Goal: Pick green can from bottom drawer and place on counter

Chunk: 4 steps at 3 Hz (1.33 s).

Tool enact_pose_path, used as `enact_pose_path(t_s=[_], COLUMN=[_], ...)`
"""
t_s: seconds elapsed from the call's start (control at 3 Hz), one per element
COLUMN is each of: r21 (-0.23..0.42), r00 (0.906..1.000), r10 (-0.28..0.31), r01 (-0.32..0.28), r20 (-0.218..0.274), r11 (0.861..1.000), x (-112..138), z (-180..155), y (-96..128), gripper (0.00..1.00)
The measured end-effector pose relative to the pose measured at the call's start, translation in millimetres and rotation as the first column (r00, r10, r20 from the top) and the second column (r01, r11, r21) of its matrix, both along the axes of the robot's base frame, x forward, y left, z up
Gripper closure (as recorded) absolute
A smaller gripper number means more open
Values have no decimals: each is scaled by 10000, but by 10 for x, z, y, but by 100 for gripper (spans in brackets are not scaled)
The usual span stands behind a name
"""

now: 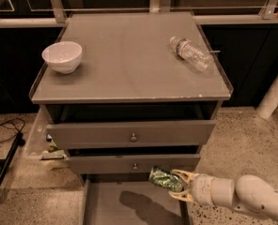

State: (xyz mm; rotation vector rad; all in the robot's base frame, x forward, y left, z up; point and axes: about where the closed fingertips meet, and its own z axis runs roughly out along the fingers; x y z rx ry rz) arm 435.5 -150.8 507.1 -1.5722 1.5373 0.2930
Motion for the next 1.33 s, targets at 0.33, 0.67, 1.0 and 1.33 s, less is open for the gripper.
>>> enact_pose_path(t_s=[0.33,0.67,1.0,1.33], r21=[-295,-621,-908,-910], r00=[9946,9866,9762,9761], r10=[704,1139,1326,1329], r01=[-683,-1072,-1184,-1186], r20=[757,1168,1716,1720], r11=[9972,9923,9888,9888], x=[-68,24,173,174], z=[639,1274,1992,1996], y=[42,27,-29,-28], gripper=[100,100,100,100])
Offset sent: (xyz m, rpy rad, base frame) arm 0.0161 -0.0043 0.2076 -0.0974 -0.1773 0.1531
